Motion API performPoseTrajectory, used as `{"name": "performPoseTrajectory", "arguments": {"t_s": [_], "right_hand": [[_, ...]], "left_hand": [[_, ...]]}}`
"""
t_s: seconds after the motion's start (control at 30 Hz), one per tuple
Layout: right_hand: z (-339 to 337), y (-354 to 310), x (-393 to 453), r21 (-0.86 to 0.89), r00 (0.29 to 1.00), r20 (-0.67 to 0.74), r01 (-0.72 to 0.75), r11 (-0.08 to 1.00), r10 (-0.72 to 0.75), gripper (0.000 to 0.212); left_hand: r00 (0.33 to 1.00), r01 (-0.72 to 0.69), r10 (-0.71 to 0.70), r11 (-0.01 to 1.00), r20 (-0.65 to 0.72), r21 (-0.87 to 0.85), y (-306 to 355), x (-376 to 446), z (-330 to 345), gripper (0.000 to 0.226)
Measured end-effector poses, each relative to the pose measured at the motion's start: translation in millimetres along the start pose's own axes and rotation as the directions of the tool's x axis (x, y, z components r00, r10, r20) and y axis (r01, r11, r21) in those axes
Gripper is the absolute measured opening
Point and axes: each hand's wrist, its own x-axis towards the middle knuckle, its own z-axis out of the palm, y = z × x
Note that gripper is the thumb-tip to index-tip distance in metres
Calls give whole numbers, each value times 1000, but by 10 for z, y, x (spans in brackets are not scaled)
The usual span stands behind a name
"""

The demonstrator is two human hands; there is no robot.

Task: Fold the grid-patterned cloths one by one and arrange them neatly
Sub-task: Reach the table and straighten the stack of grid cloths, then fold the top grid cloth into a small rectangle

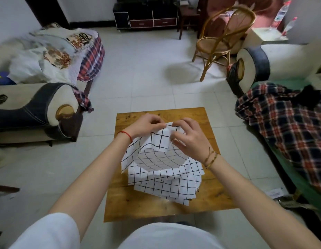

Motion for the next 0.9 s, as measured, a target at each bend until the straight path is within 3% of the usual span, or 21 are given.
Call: {"name": "performPoseTrajectory", "arguments": {"t_s": [0.07,0.2,0.33,0.4,0.5,0.6,0.67,0.77,0.9], "right_hand": [[-59,-19,97,72,999,-34,-26,997,28,14],[-215,-40,316,273,968,-23,-235,933,250,10],[-348,-25,482,404,897,8,-407,819,442,8],[-426,-7,543,493,856,9,-454,742,518,7],[-534,25,632,591,805,12,-484,645,593,6],[-651,62,701,676,768,51,-497,544,639,8],[-742,102,725,722,758,77,-490,488,647,14],[-835,222,712,705,749,112,-523,479,653,8],[-962,416,649,720,699,119,-550,423,705,9]], "left_hand": [[1000,-9,9,1000,12,-11,52,-26,-35,13],[998,-24,23,999,-61,-31,70,-93,-65,17],[989,-25,-11,969,-145,-244,154,-261,-42,47],[991,-55,13,949,-137,-309,199,-378,-21,46],[991,-79,63,988,-119,-134,256,-508,35,38],[959,-95,115,992,-260,86,202,-492,104,22],[919,-61,105,990,-380,125,189,-491,96,1],[884,-25,112,981,-453,193,192,-537,-5,23],[876,2,112,972,-469,236,190,-637,-248,19]]}}
